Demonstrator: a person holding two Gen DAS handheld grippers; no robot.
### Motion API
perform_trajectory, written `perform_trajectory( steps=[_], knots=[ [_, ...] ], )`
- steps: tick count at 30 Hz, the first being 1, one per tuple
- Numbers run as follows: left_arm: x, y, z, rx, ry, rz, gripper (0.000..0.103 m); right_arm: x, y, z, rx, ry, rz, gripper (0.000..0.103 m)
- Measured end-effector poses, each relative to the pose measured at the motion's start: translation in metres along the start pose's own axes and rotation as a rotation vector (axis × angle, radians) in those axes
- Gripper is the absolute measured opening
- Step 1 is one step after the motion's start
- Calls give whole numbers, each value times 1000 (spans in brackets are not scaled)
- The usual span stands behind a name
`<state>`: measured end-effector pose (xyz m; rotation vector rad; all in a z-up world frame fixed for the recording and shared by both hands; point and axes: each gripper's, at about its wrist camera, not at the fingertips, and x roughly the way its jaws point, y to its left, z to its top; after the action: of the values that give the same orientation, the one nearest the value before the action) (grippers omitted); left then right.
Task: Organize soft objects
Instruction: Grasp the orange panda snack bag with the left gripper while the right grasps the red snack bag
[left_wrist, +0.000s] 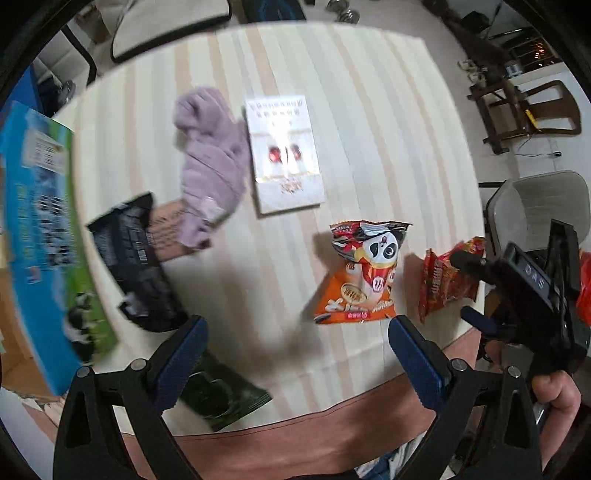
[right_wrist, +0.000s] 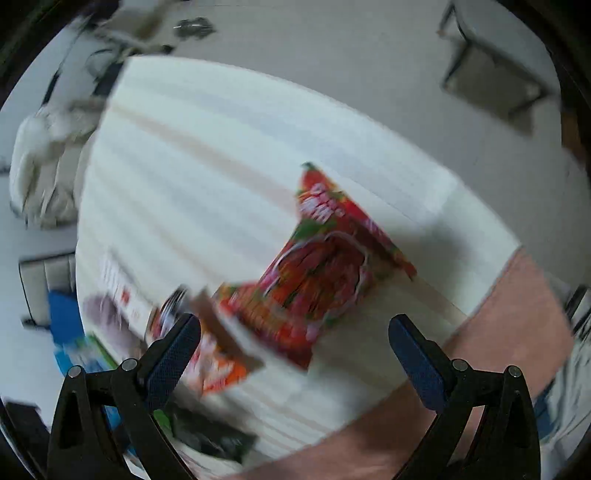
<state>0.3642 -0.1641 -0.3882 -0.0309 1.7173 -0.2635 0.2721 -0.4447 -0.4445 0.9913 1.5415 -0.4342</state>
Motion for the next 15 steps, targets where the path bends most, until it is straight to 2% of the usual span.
perform_trajectory(
  steps=[2, 3, 5, 10, 12, 14, 15],
  knots=[
    [11, -4, 3, -10, 22, -1, 100, 18, -9, 9, 60, 36, 18, 92],
    [14, -4, 5, -13, 31, -2, 100, 24, -10, 9, 67, 54, 29, 76],
    [21, -7, 7, -8, 47, -5, 100, 23, -8, 7, 29, 54, 0, 64],
    [37, -18, 13, 24, 85, -7, 100, 26, 22, -19, -428, 94, -211, 54],
    [46, -28, 13, 47, 99, -4, 100, 27, 23, -35, -587, 75, -344, 52],
    [56, -39, 16, 65, 116, -1, 100, 28, 20, -46, -674, 66, -425, 52],
    [62, -45, 17, 73, 124, 1, 100, 29, 16, -49, -695, 70, -435, 52]
  ],
)
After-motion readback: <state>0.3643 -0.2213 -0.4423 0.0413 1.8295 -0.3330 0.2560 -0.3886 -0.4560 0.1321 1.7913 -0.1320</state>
